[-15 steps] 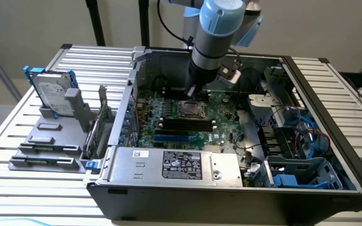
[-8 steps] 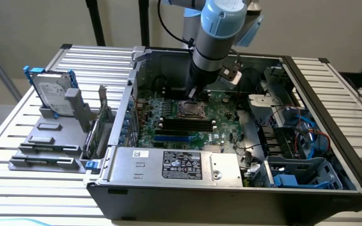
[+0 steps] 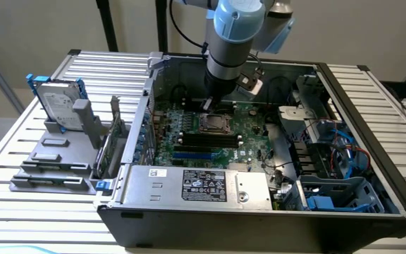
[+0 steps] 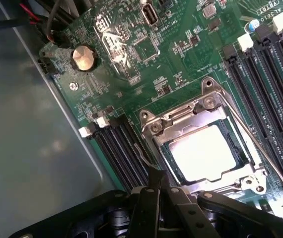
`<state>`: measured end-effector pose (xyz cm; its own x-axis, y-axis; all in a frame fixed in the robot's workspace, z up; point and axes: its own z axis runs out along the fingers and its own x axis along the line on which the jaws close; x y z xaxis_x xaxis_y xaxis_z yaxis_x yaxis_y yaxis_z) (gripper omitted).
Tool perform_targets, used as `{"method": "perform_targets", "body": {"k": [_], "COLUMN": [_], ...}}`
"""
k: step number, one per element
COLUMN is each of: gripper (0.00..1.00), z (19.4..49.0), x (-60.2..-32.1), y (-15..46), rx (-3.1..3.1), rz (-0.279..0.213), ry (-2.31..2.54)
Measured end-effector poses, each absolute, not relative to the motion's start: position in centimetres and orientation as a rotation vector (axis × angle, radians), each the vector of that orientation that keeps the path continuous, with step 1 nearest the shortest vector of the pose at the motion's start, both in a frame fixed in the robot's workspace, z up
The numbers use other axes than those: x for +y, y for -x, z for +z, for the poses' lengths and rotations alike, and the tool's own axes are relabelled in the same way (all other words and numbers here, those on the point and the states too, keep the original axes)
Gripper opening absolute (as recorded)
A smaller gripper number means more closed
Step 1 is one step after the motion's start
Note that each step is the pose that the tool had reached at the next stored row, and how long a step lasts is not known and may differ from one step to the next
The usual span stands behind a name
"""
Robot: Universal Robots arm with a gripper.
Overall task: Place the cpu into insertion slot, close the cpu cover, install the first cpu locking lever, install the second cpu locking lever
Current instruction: 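Install the first cpu locking lever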
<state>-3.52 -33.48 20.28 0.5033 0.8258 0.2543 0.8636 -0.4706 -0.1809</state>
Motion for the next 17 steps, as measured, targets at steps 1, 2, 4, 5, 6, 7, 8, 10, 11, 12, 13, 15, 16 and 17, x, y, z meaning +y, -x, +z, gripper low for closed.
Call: {"method": "perform_targets", "body": {"k": [1, 2, 4, 5, 6, 7, 8, 10, 11, 12, 13, 15, 16, 17], "gripper": [0.11, 0.11, 0.11, 0.11, 0.11, 0.11, 0.11, 0.11, 0.11, 0.11, 0.11, 0.11, 0.11, 0.11], "z": [20.30, 20.30, 20.30, 20.30, 20.30, 20.30, 20.30, 20.30, 20.30, 20.30, 20.30, 20.27, 20.24, 20.20], "x": [-33.42, -33.33, -33.10, -32.99, -32.95, -32.95, -32.95, -32.95, -32.95, -32.95, -32.95, -32.95, -32.94, -32.94], "y": [3.55, 3.56, 3.56, 3.56, 3.56, 3.56, 3.55, 3.50, 3.44, 3.34, 3.23, 3.00, 2.91, 2.84], "rx": [-1.424, -1.424, -1.424, -1.424, -1.425, -1.425, -1.425, -1.425, -1.426, -1.426, -1.427, -1.429, -1.430, -1.433], "rz": [-0.189, -0.189, -0.189, -0.189, -0.189, -0.188, -0.188, -0.188, -0.188, -0.188, -0.187, -0.187, -0.188, -0.188], "ry": [2.465, 2.465, 2.465, 2.465, 2.466, 2.466, 2.466, 2.466, 2.466, 2.466, 2.466, 2.465, 2.464, 2.463]}}
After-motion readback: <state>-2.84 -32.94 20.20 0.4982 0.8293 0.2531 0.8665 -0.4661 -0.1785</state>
